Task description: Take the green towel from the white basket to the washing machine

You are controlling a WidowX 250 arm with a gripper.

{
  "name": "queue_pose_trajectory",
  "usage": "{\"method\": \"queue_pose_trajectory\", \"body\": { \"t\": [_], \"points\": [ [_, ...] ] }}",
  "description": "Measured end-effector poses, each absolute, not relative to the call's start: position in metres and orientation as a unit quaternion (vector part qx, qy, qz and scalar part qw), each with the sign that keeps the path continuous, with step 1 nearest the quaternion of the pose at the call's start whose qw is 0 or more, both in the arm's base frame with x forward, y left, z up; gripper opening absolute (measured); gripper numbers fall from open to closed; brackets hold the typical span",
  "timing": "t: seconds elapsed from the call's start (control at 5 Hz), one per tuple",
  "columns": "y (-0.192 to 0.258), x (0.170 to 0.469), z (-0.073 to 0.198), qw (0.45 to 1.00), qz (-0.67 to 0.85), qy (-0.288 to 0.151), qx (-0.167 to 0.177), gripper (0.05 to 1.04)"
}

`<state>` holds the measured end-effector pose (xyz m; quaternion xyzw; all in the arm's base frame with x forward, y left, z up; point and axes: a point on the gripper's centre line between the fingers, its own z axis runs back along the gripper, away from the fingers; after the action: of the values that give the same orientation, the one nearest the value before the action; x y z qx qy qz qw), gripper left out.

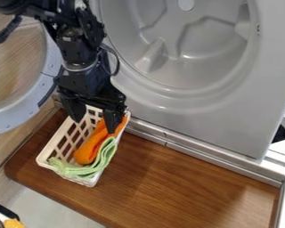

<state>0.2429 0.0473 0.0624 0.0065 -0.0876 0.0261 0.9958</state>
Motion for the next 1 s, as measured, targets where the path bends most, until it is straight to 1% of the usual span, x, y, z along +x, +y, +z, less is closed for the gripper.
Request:
{"method": "queue_pose_trajectory", "body": {
  "t": [0.2, 0.4, 1.0],
  "points": [
    [0.047, 0.240, 0.055, 0.997, 0.029, -0.076, 0.004, 1.000],
    [0.048, 0.239, 0.040, 0.997, 0.034, -0.063, 0.006, 1.000],
    [0.038, 0.241, 0.011, 0.998, 0.022, -0.049, 0.015, 0.999]
  ]
}}
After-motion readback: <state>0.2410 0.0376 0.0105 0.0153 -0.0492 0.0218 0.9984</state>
